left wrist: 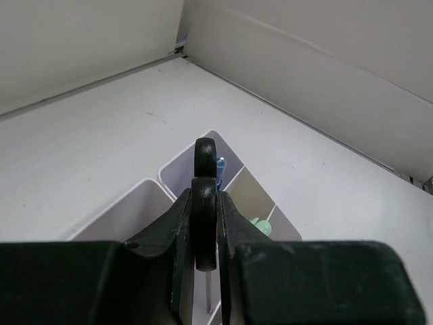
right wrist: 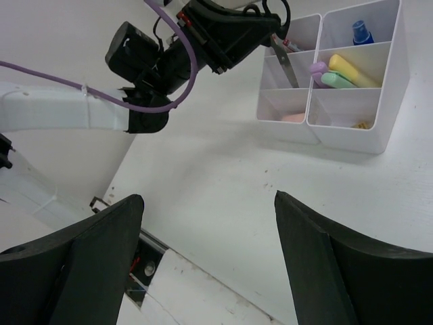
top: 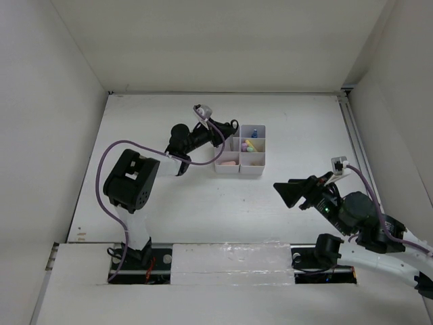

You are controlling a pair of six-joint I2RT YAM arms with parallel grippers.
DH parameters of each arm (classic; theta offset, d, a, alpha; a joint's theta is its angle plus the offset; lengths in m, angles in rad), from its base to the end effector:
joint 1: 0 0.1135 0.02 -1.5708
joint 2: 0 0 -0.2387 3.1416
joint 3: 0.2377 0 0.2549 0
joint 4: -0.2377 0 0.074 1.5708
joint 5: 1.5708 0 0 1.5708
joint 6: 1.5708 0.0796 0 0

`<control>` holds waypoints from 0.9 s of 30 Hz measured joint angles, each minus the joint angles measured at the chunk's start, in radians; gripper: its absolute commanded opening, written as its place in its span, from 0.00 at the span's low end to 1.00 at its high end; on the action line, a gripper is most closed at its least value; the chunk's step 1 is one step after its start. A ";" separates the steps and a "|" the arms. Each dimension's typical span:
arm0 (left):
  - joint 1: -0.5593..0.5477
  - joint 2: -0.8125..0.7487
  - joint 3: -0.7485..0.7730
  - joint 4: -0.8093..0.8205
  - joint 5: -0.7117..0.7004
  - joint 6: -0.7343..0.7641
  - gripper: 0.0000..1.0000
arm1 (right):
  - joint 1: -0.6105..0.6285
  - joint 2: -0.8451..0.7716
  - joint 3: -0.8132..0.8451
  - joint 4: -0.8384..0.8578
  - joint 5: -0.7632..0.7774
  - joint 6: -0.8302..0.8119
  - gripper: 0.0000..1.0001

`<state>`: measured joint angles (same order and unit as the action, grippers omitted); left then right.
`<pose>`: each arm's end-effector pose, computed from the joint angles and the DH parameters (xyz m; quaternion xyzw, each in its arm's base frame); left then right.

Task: Sort the stationery into containers
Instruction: Place the scissors in the storage box, then reset both arms

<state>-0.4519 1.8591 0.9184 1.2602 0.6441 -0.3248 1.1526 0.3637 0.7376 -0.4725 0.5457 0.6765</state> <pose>0.3507 -0.2234 0.2208 0.2913 0.5381 -0.4627 0.6415 0.0974 0.1175 0.3308 0.0075 0.7362 0.3904 0.5527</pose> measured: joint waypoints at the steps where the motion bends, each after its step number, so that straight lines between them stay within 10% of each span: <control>1: 0.000 0.000 -0.007 0.001 -0.001 -0.005 0.00 | 0.000 -0.002 0.000 0.000 0.000 -0.004 0.84; 19: -0.007 -0.038 -0.173 0.020 -0.059 -0.082 0.65 | 0.000 -0.004 0.002 0.000 0.026 -0.049 0.85; 20: -0.008 -0.059 -0.188 0.013 -0.071 -0.085 0.70 | 0.000 -0.004 0.002 0.001 0.026 -0.050 0.85; 21: -0.011 -0.088 -0.200 0.004 -0.087 -0.086 1.00 | 0.000 -0.004 0.002 0.001 0.026 -0.052 0.85; 27: -0.032 -0.320 -0.204 0.007 -0.202 -0.041 1.00 | 0.000 0.001 0.002 0.008 0.026 -0.061 0.85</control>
<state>-0.4835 1.5391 0.7139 1.2675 0.4419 -0.3656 1.1526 0.3649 0.7391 -0.4644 0.5720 0.6159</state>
